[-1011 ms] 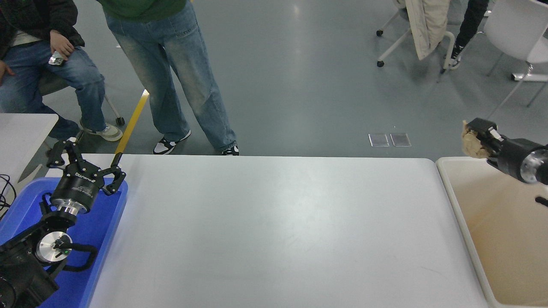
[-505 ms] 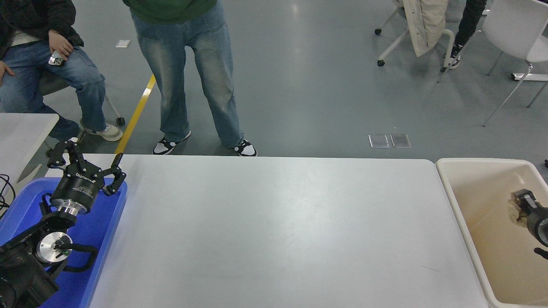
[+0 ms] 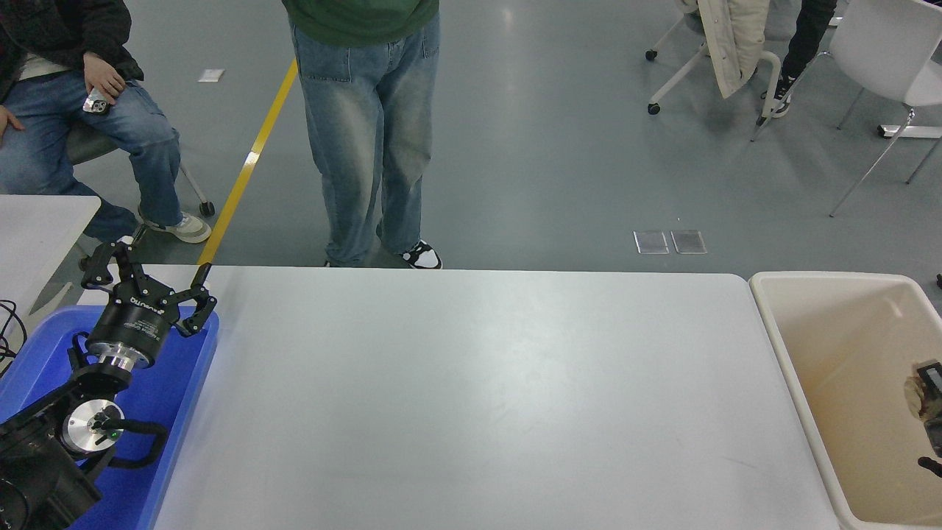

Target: Clean the table surface

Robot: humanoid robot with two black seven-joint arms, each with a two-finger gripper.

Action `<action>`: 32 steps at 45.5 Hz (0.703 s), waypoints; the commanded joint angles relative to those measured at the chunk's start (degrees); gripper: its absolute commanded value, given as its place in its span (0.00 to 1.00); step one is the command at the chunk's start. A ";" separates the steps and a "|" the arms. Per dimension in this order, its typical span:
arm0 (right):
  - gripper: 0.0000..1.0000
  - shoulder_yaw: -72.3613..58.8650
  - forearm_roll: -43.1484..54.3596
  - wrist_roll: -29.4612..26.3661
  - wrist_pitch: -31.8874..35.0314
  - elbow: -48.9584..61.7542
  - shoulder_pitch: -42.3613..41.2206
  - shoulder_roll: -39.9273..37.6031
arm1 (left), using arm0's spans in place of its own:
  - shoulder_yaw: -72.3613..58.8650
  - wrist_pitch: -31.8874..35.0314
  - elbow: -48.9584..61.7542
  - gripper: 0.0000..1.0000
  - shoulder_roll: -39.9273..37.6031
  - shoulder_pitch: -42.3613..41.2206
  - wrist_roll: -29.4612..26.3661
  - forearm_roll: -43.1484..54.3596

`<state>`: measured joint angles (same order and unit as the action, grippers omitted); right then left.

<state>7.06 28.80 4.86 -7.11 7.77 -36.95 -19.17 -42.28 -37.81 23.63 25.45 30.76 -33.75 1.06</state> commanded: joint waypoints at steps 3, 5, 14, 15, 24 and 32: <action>1.00 -4.16 -0.06 -0.11 -4.05 0.41 -0.58 0.36 | 0.00 0.02 0.01 1.00 0.04 0.00 0.00 0.00; 1.00 -4.25 -0.06 -0.11 -5.01 0.32 -0.84 0.54 | 0.00 0.02 0.01 1.00 -0.05 0.00 0.00 0.00; 1.00 -4.42 -0.06 -0.20 -6.07 0.49 -2.86 3.09 | 0.00 0.02 0.01 1.00 0.04 0.00 0.00 0.00; 1.00 -4.42 -0.06 -0.20 -6.07 0.49 -2.86 3.09 | 0.00 -0.07 0.01 1.00 0.04 0.00 0.00 0.00; 1.00 -4.51 -0.06 -0.11 -5.72 0.14 -2.86 2.65 | 0.00 -0.07 0.01 1.00 0.04 0.00 0.00 0.00; 1.00 -4.42 -0.06 -0.11 -5.63 0.05 -3.48 2.82 | 0.00 0.02 0.01 1.00 -0.05 0.00 0.00 0.00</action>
<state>2.74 28.75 4.72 -12.59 7.94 -39.66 -16.68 -42.28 -37.81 23.64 25.45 30.76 -33.75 1.06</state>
